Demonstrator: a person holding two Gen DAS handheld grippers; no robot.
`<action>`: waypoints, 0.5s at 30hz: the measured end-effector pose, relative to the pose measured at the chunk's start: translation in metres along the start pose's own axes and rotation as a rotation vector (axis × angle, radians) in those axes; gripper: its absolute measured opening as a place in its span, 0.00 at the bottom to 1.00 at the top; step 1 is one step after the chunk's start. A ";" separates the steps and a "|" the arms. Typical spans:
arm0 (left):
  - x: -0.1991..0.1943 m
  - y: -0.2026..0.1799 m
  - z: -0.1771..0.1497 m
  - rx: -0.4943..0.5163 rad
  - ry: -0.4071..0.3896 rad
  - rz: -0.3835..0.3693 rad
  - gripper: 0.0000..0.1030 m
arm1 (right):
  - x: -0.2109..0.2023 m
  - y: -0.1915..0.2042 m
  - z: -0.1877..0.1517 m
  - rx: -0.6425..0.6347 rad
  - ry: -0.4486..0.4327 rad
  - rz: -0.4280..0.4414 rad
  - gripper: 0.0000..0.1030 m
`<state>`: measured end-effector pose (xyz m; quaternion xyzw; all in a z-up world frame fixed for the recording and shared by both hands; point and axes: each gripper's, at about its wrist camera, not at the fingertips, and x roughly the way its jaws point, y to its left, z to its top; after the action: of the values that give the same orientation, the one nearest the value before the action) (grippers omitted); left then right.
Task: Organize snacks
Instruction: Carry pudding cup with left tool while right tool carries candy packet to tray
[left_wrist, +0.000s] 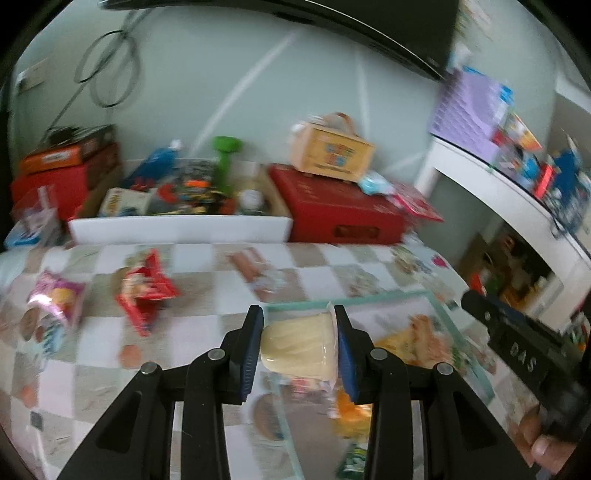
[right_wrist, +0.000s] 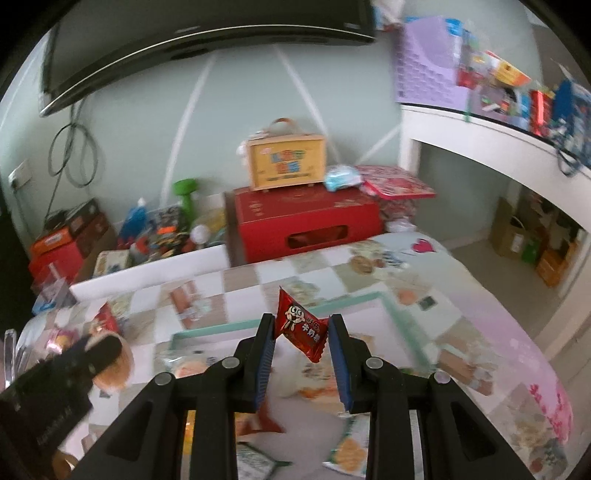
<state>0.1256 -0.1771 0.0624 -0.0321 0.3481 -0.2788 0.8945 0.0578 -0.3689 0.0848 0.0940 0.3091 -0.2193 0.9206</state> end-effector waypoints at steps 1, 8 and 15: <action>0.005 -0.010 -0.001 0.026 0.011 -0.016 0.38 | 0.001 -0.007 0.000 0.013 0.002 -0.007 0.30; 0.025 -0.041 -0.008 0.101 0.044 -0.031 0.38 | 0.021 -0.033 -0.007 0.076 0.074 -0.014 0.30; 0.055 -0.033 0.003 0.055 0.098 -0.023 0.38 | 0.046 -0.030 -0.021 0.074 0.157 0.022 0.30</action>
<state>0.1444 -0.2337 0.0396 0.0022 0.3831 -0.2999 0.8737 0.0654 -0.4042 0.0390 0.1484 0.3710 -0.2122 0.8918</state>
